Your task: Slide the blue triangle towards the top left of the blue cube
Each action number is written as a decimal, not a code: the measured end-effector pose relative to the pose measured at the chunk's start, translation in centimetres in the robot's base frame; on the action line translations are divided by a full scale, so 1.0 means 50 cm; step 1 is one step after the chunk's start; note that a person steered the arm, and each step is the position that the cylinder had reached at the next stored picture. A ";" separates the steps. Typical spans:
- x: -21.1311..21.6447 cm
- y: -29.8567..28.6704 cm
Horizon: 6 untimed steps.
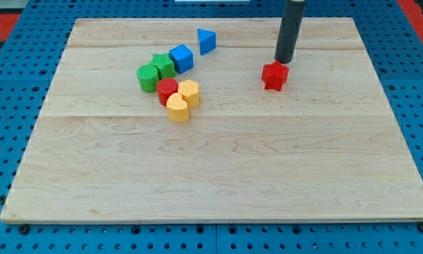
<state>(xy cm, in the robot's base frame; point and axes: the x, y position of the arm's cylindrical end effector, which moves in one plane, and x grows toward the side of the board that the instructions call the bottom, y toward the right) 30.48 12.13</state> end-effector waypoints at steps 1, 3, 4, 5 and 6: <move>-0.029 -0.091; -0.094 -0.304; -0.125 -0.432; -0.064 -0.505; 0.014 -0.536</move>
